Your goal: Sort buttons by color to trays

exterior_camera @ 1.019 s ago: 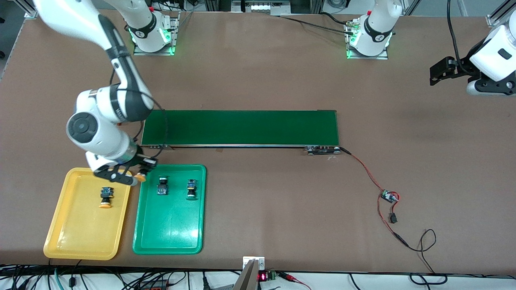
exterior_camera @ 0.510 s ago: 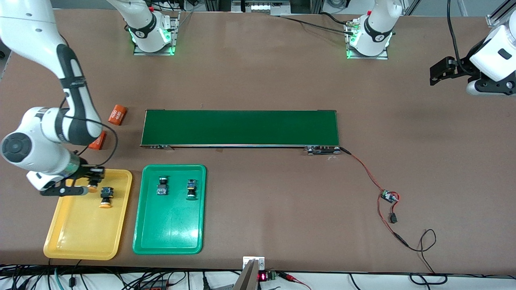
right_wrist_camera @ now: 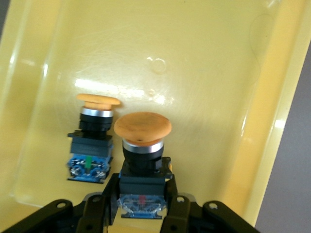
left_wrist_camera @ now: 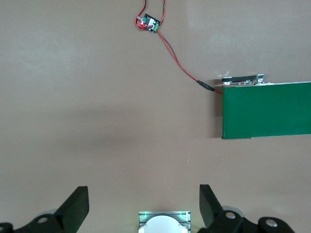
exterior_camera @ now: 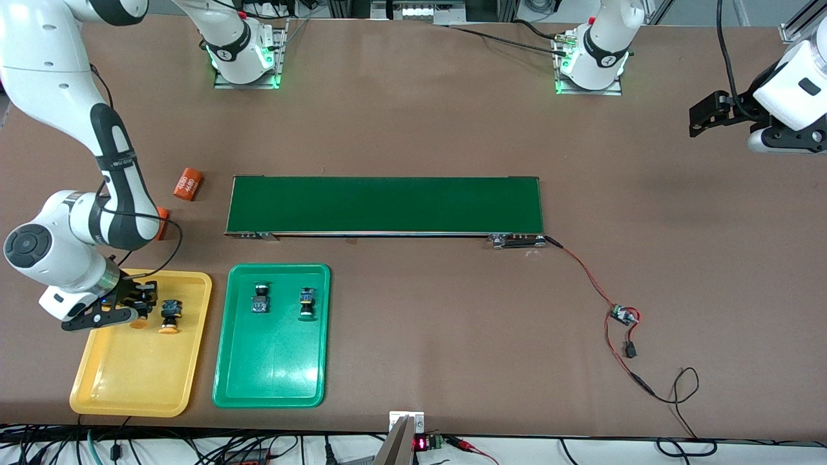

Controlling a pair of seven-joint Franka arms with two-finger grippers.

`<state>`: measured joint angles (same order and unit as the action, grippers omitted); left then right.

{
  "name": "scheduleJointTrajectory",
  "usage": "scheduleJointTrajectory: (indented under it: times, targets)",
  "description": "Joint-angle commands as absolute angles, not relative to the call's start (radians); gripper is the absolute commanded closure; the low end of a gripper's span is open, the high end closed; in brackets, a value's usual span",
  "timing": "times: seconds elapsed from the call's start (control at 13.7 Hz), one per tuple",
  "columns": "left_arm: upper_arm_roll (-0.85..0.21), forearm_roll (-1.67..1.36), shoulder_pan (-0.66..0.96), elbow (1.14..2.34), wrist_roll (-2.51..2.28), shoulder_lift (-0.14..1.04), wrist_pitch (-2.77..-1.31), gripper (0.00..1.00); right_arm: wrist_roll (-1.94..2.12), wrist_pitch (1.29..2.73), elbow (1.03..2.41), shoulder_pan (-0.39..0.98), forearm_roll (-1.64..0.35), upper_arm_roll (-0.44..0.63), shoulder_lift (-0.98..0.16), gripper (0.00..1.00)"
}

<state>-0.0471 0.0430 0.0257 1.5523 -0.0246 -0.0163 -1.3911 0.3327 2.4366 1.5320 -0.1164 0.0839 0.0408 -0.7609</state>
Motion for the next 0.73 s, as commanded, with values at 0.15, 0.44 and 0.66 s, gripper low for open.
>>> scheduleJointTrajectory:
  times: [0.15, 0.44, 0.66]
  targets:
    - [-0.048, 0.029, 0.017, 1.525, -0.005, -0.006, -1.37, 0.0, 0.422, 2.483, 1.486, -0.186, 0.084, -0.003, -0.801, 0.59]
    - [-0.048, 0.029, 0.008, 1.526, -0.005, -0.006, -1.37, 0.0, 0.408, 2.406, 1.491, -0.181, 0.074, -0.02, -0.747, 0.0]
    - [-0.048, 0.029, 0.008, 1.526, -0.005, -0.006, -1.37, 0.0, 0.373, 2.248, 1.489, -0.175, 0.009, -0.043, -0.652, 0.0]
